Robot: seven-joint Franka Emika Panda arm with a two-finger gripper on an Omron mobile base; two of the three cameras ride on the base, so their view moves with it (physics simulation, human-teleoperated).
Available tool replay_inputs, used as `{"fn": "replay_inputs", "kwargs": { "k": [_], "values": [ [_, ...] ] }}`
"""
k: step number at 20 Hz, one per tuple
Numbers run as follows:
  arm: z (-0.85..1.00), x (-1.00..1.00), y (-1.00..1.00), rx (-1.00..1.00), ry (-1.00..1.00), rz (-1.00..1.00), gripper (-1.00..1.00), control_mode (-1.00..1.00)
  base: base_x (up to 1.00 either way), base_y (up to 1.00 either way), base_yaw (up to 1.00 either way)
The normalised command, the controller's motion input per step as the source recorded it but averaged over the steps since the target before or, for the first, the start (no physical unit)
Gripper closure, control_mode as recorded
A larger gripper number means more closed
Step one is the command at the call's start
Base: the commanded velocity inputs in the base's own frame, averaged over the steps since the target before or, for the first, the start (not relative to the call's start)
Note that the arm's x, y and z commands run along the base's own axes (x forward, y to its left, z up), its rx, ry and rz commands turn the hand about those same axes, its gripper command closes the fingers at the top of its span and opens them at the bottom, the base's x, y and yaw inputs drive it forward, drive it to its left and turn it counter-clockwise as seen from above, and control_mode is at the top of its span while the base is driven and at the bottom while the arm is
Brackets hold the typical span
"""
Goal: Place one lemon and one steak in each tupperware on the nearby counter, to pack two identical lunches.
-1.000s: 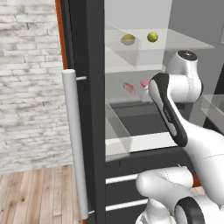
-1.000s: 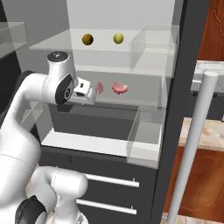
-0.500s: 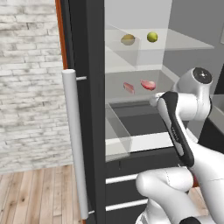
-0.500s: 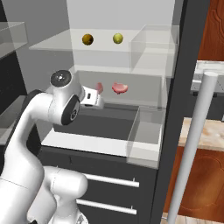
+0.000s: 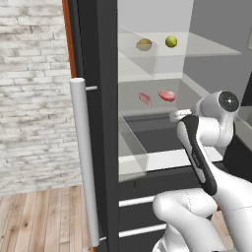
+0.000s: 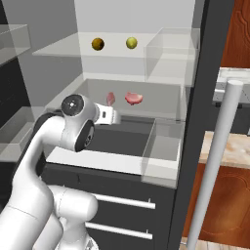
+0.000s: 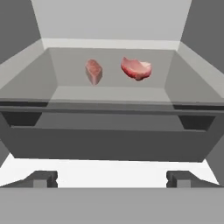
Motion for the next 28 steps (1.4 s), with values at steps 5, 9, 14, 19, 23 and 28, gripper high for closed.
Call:
{"fn": "replay_inputs", "kwargs": {
  "k": [5, 9, 14, 19, 23, 28],
  "values": [
    [0.0, 0.4, 0.0, 0.0, 0.0, 0.0, -1.0, -1.0, 0.0, 0.0, 0.0],
    [0.0, 0.36, 0.0, 0.0, 0.0, 0.0, -1.0, -1.0, 0.0, 0.0, 0.0],
    [0.0, 0.44, -0.05, 0.0, 0.0, 0.0, -1.0, -1.0, 0.0, 0.0, 0.0],
    [0.0, 0.37, -0.19, 0.0, 0.0, 0.0, -1.0, -1.0, 0.0, 0.0, 0.0],
    [0.0, 0.35, -0.08, 0.0, 0.0, 0.0, -1.0, -1.0, 0.0, 0.0, 0.0],
    [0.0, 0.39, -0.07, 0.0, 0.0, 0.0, -1.0, -1.0, 0.0, 0.0, 0.0]
  ]
}}
